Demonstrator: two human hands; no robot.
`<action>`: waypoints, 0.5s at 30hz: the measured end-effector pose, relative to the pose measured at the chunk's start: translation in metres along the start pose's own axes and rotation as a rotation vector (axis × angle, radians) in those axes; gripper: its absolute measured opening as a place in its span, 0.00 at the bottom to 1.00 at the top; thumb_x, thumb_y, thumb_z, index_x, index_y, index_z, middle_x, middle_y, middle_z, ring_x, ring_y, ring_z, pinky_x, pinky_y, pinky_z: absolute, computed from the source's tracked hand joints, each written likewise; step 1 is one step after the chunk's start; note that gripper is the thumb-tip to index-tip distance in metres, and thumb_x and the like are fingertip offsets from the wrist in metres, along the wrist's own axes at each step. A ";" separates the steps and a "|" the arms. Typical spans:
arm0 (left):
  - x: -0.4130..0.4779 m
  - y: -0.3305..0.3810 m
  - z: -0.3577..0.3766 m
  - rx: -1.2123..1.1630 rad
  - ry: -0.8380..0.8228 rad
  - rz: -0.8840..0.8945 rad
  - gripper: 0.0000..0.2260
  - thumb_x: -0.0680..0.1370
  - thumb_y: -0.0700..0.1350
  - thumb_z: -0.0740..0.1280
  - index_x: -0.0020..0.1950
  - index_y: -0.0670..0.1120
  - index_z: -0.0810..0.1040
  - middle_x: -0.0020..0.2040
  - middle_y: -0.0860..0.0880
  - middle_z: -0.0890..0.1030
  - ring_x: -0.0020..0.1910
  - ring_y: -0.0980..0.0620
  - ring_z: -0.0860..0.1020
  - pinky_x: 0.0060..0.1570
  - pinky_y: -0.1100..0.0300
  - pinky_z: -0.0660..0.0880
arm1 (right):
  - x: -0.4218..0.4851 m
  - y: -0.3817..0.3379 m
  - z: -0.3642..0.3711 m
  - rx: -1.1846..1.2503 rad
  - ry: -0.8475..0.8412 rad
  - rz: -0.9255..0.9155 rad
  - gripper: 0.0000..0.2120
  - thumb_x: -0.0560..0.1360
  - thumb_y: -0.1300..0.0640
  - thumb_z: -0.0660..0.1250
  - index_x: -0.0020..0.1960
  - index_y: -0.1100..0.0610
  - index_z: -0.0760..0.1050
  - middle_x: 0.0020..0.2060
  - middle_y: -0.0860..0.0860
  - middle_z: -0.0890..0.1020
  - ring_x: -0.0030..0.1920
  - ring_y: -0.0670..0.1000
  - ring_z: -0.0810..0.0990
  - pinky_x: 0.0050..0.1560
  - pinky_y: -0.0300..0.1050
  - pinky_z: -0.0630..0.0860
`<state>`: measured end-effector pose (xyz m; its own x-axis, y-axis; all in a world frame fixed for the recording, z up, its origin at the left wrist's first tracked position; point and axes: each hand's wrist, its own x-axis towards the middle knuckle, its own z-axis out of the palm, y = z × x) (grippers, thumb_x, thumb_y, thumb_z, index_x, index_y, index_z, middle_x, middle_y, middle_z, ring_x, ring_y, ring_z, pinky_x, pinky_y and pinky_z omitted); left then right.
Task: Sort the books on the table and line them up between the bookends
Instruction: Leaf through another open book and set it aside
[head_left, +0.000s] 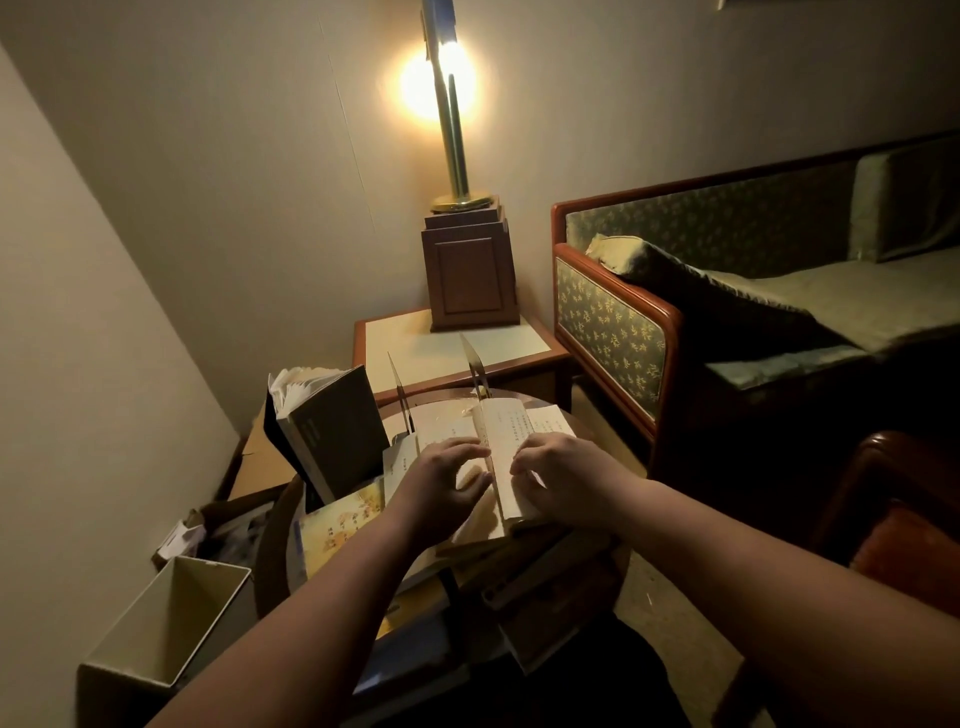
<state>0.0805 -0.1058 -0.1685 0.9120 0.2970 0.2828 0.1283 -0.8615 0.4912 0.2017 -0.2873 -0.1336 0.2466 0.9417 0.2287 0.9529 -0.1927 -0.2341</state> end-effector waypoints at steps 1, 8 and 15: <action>-0.001 -0.004 -0.001 0.015 -0.002 -0.016 0.15 0.78 0.49 0.69 0.65 0.52 0.77 0.68 0.54 0.76 0.68 0.55 0.72 0.66 0.59 0.72 | 0.001 -0.002 0.000 -0.012 -0.023 -0.001 0.13 0.81 0.53 0.63 0.60 0.56 0.80 0.58 0.52 0.80 0.54 0.52 0.80 0.49 0.43 0.80; -0.012 -0.010 -0.002 0.073 -0.022 -0.071 0.18 0.79 0.48 0.67 0.69 0.50 0.75 0.69 0.50 0.75 0.69 0.51 0.71 0.66 0.61 0.68 | 0.010 -0.016 0.018 -0.090 -0.046 0.151 0.34 0.71 0.28 0.62 0.61 0.55 0.75 0.55 0.52 0.79 0.49 0.51 0.79 0.47 0.44 0.79; -0.009 -0.004 -0.004 0.038 -0.048 -0.080 0.19 0.80 0.51 0.65 0.71 0.52 0.71 0.70 0.51 0.74 0.69 0.52 0.71 0.68 0.54 0.71 | 0.009 -0.019 0.006 0.030 0.171 0.210 0.22 0.76 0.48 0.68 0.65 0.58 0.71 0.59 0.56 0.79 0.54 0.55 0.82 0.47 0.43 0.82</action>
<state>0.0701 -0.1033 -0.1704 0.9157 0.3464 0.2035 0.2155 -0.8509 0.4790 0.1848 -0.2740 -0.1324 0.4665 0.8215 0.3279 0.8730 -0.3679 -0.3203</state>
